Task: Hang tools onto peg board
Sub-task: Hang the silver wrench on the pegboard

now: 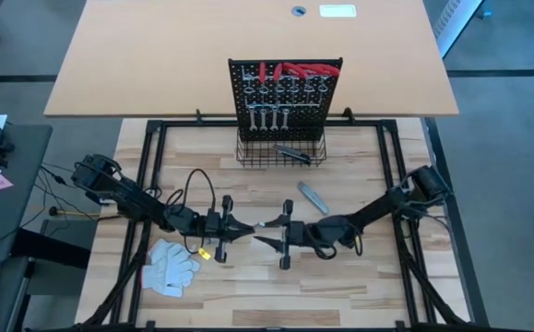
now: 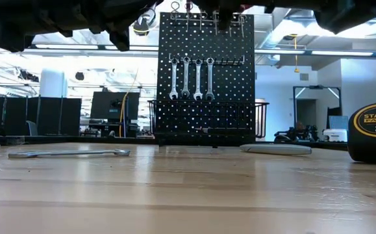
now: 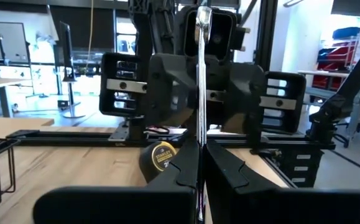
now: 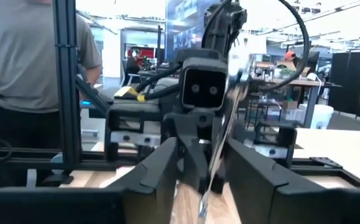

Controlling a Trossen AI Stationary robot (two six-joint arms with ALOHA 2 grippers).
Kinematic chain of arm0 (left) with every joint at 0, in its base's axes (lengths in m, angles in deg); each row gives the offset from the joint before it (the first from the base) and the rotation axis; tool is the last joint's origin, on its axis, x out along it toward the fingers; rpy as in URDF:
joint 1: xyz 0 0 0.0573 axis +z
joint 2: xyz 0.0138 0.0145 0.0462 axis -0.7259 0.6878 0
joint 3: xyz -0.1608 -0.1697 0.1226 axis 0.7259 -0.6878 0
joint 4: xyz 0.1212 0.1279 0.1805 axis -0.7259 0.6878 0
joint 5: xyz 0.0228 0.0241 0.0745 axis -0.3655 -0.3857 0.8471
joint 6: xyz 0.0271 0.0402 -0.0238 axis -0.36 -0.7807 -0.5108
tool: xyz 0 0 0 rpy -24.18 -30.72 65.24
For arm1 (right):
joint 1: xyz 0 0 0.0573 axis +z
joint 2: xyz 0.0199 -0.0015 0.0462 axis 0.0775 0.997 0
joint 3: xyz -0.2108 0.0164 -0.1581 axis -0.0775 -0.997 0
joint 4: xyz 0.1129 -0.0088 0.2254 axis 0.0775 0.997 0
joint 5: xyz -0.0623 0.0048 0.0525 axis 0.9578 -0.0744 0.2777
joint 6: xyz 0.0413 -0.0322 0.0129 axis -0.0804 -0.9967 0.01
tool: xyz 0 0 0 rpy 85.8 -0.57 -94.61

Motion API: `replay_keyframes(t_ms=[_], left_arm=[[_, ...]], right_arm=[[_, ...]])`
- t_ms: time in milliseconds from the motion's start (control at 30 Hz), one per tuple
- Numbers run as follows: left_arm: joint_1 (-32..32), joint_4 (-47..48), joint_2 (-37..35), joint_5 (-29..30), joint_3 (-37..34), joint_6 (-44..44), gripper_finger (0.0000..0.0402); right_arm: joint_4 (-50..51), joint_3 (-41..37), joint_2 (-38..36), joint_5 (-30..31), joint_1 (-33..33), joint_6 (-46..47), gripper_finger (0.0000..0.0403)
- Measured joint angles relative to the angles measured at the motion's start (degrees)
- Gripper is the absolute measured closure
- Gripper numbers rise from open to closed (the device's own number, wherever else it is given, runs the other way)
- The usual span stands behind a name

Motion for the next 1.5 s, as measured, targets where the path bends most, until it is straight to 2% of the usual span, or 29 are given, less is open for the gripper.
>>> replay_keyframes(t_ms=[233,367,533,700,767,867,1000,1100,1333,1500], left_arm=[[-0.02,0.84,0.00,-0.39,-0.02,-0.03,0.0394],[0.00,3.37,-0.02,-0.34,0.02,0.59,0.0365],[0.04,8.57,-0.06,2.10,0.00,4.75,0.0311],[0.06,11.09,-0.11,3.57,-0.02,6.75,0.0287],[0.08,11.89,0.02,3.56,-0.02,6.87,0.0285],[0.37,11.22,-0.02,3.45,-0.02,6.56,0.0284],[0.74,11.69,-0.02,3.54,-0.02,6.85,0.0284],[0.71,12.27,-0.02,3.48,-0.02,6.85,0.0284],[0.70,12.92,-0.02,3.48,-0.02,6.52,0.0284],[0.70,13.46,-0.02,3.47,-0.02,6.50,0.0284]], right_arm=[[3.36,1.45,-0.05,0.01,-0.42,-0.04,0.0375],[11.34,1.48,-3.57,0.74,-0.26,-0.38,0.0388],[35.24,1.50,-16.81,7.51,0.13,4.01,0.0391],[60.52,1.52,-29.96,8.25,-8.15,17.25,0.0391],[66.02,1.50,-33.36,5.80,-13.88,21.27,0.0391],[69.84,1.52,-35.70,-4.67,-24.37,24.71,0.0391],[69.26,1.48,-34.20,-16.82,-36.38,25.64,0.0391],[67.16,1.50,-32.60,-23.12,-43.00,26.36,0.0391],[61.90,1.48,-28.13,-31.00,-50.44,27.69,0.0391],[62.12,1.48,-27.33,-31.57,-52.16,28.13,0.0390]])
